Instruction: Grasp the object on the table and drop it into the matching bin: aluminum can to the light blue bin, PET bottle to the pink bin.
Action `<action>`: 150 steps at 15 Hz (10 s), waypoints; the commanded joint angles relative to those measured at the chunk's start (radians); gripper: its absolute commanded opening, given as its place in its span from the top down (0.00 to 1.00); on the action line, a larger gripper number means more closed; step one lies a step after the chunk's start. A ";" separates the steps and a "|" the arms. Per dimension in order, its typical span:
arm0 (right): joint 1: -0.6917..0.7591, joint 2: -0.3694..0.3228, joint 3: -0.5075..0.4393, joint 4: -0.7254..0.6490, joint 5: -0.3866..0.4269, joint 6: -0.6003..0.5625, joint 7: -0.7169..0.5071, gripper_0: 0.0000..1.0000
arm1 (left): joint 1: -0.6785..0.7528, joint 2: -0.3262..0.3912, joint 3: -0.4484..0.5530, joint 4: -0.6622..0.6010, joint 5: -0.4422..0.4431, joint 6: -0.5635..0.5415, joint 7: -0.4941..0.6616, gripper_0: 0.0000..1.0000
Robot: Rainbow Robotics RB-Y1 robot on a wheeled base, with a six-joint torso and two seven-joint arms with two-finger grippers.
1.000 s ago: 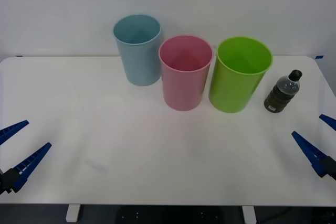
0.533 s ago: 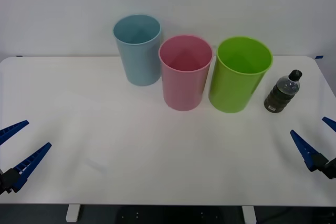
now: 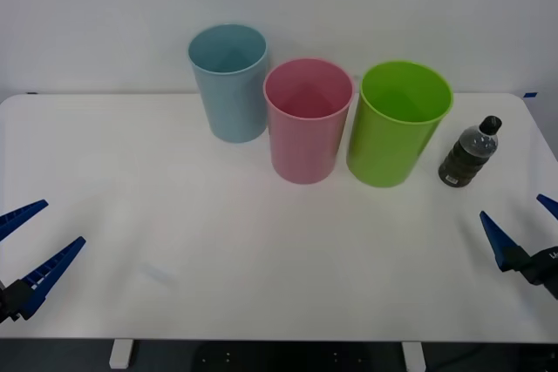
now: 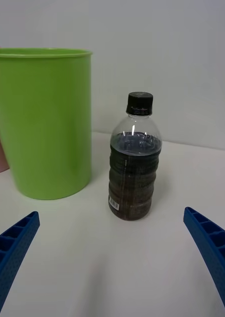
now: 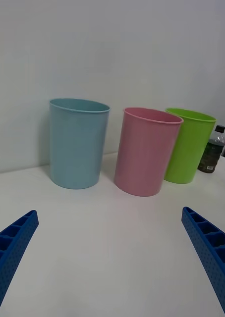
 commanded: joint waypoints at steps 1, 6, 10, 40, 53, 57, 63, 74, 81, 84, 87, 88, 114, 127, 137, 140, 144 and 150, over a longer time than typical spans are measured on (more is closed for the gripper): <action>-0.045 0.010 0.000 0.048 0.017 0.025 0.005 0.00 | 0.000 0.000 0.000 0.000 0.000 0.000 0.000 0.00; -0.136 0.033 0.002 0.128 0.056 0.089 0.026 0.00 | 0.000 0.000 0.000 0.000 0.000 0.000 0.000 0.00; -0.185 0.044 0.023 0.159 0.071 0.149 0.034 0.00 | 0.000 0.000 0.000 0.000 0.000 0.000 0.000 0.00; -0.622 0.044 0.035 0.645 0.113 0.253 0.140 0.00 | 0.000 0.000 0.000 0.000 0.000 0.000 0.000 0.00; -0.528 0.042 0.032 0.512 0.111 0.218 0.109 1.00 | 0.000 0.000 0.000 0.000 0.000 0.000 0.000 0.00; -0.406 0.031 0.067 0.346 0.110 0.215 0.011 1.00 | 0.000 0.000 0.000 0.000 0.000 0.000 0.000 0.00; -0.211 -0.016 0.103 0.097 0.108 0.181 -0.189 1.00 | 0.000 0.000 0.000 0.000 0.000 0.000 0.000 0.00; 0.030 -0.102 0.078 -0.304 0.083 0.123 -0.514 1.00 | 0.000 0.000 0.000 0.000 0.000 0.000 0.000 0.00; 0.053 -0.148 0.044 -0.476 0.056 0.072 -0.716 1.00 | 0.000 0.000 0.000 0.000 0.000 0.000 0.000 0.00; 0.033 -0.174 0.044 -0.535 0.048 0.064 -0.764 1.00 | 0.000 0.000 0.000 0.000 0.000 0.000 0.000 0.00; -0.044 -0.214 0.077 -0.536 0.045 0.048 -0.765 1.00 | 0.000 0.000 0.000 0.000 0.000 0.000 0.000 0.00; -0.071 -0.228 0.094 -0.531 0.047 0.048 -0.770 1.00 | 0.000 0.000 0.000 0.000 0.000 0.000 0.000 0.00; -0.963 -0.187 0.531 0.251 0.198 -0.041 -0.621 1.00 | 0.000 0.000 0.000 0.000 0.000 0.000 0.000 0.00; -1.022 -0.111 0.561 0.320 0.238 -0.025 -0.564 0.71 | 0.000 0.000 0.000 0.000 0.000 0.000 0.000 0.00; -1.016 -0.111 0.554 0.321 0.245 -0.021 -0.541 0.00 | 0.000 0.000 0.000 0.000 0.000 0.000 0.000 0.00; -0.982 -0.116 0.532 0.292 0.241 -0.035 -0.529 0.00 | 0.000 0.000 0.000 0.000 0.000 0.000 0.000 0.00; -0.913 -0.136 0.508 0.205 0.241 -0.035 -0.526 0.00 | 0.000 0.000 0.000 0.000 0.000 0.000 0.000 0.00; -0.763 -0.177 0.442 0.039 0.241 -0.035 -0.526 0.00 | 0.000 0.000 0.000 0.000 0.000 0.000 0.000 0.00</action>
